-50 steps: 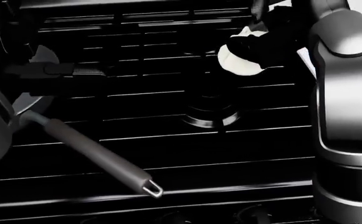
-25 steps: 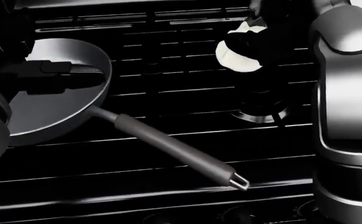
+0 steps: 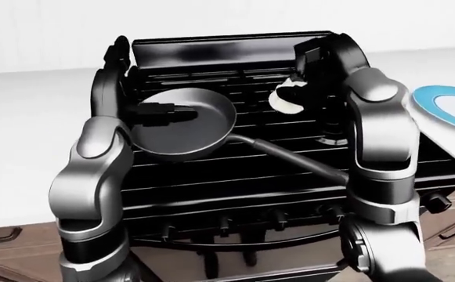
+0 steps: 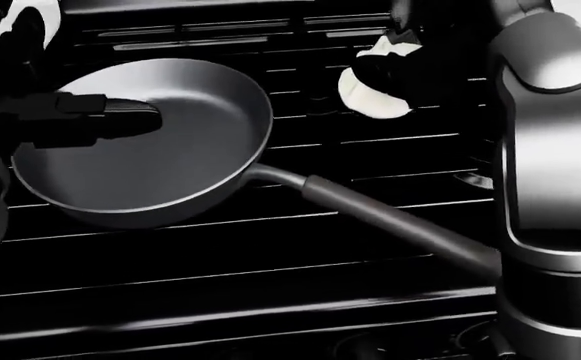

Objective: Pick the dumpling from the plate and place it in the pan.

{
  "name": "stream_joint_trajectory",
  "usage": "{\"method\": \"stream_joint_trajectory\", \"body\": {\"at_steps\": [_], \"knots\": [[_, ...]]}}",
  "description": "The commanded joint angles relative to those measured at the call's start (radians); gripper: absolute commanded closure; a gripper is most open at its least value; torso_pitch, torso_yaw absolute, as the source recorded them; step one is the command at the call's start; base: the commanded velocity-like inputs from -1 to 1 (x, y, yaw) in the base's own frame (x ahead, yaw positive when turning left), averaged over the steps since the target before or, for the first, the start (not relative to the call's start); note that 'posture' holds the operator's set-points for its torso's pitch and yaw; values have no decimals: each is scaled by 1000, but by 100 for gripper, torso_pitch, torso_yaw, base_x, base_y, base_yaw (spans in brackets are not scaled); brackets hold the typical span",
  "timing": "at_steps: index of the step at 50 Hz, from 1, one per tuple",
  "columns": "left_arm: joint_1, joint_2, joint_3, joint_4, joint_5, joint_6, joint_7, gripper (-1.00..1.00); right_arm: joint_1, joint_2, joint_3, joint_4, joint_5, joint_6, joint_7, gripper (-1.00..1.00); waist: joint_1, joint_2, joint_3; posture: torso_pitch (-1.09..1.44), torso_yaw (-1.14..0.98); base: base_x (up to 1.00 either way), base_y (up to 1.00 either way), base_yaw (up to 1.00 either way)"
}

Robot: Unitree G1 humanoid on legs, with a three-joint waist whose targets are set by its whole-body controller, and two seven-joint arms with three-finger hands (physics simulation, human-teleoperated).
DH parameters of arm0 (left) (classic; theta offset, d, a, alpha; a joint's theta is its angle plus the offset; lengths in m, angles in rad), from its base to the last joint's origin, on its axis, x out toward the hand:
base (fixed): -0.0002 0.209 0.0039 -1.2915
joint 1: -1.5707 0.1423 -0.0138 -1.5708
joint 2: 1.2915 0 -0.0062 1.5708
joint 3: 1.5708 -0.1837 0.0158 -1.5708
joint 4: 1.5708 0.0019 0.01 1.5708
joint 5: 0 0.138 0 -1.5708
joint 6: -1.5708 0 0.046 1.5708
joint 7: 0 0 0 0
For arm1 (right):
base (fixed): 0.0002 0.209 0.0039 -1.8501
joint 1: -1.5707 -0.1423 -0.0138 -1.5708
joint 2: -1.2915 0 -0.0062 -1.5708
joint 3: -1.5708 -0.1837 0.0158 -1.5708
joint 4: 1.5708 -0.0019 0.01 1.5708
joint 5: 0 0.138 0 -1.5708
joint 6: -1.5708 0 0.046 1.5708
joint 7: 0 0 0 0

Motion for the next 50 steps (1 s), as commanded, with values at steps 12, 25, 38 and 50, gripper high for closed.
{"method": "stream_joint_trajectory", "body": {"at_steps": [12,25,38,50], "knots": [[-30,12,6,-24,-1,-25,-1,-100,-30,-4,-8,-18,-2,-20,-14,100,2,121,-24,0,0,0,30,0],[-24,9,5,-26,0,-28,-2,-100,-29,-8,-8,-23,2,-17,-14,100,3,20,-16,0,0,0,30,0],[-27,9,4,-21,1,-29,-1,-100,-32,-6,-12,-14,10,-27,-25,100,4,145,-19,0,0,0,22,0],[-26,8,4,-26,2,-27,-1,-100,-28,-7,-18,-25,22,-32,-38,100,32,24,10,0,0,0,2,0]]}}
